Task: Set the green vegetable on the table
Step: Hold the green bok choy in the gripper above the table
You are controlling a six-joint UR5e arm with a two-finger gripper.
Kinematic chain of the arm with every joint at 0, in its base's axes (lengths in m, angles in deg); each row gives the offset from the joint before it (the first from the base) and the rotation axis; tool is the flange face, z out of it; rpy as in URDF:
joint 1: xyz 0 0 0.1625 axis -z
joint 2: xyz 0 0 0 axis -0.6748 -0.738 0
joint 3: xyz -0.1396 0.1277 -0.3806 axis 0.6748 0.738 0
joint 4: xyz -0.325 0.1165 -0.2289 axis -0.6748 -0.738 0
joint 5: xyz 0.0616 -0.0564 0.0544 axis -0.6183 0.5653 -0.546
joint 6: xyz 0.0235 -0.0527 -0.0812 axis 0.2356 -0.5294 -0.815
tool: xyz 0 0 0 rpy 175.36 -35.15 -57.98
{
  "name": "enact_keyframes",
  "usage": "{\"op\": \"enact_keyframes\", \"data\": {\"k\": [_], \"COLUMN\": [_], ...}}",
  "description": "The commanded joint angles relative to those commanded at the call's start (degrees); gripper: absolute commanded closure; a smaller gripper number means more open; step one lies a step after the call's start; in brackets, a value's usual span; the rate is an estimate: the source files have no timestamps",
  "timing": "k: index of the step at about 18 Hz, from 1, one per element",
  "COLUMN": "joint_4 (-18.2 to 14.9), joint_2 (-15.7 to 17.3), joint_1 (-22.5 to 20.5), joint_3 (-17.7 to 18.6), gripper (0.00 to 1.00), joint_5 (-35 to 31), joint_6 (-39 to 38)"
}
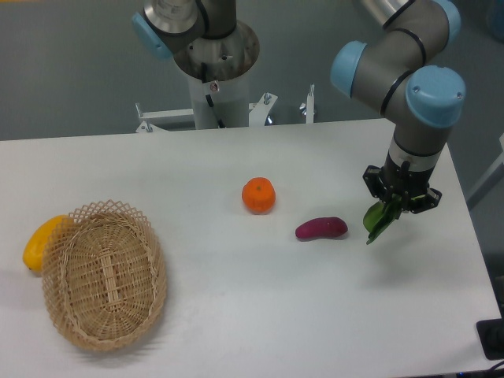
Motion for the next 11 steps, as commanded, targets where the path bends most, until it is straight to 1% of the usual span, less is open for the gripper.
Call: {"op": "enact_keyframes", "data": {"k": [7,11], "joint_4": [-0.61,-0.53], "joint_2": [-0.26,-0.26], "joint_1": [0.35,2.28], "joint_3": [-0.61,-0.44], "gripper": [0.70,0.70], "joint_5": [-0.44,-0.44], "joint_6": [-0.17,-1.40]}}
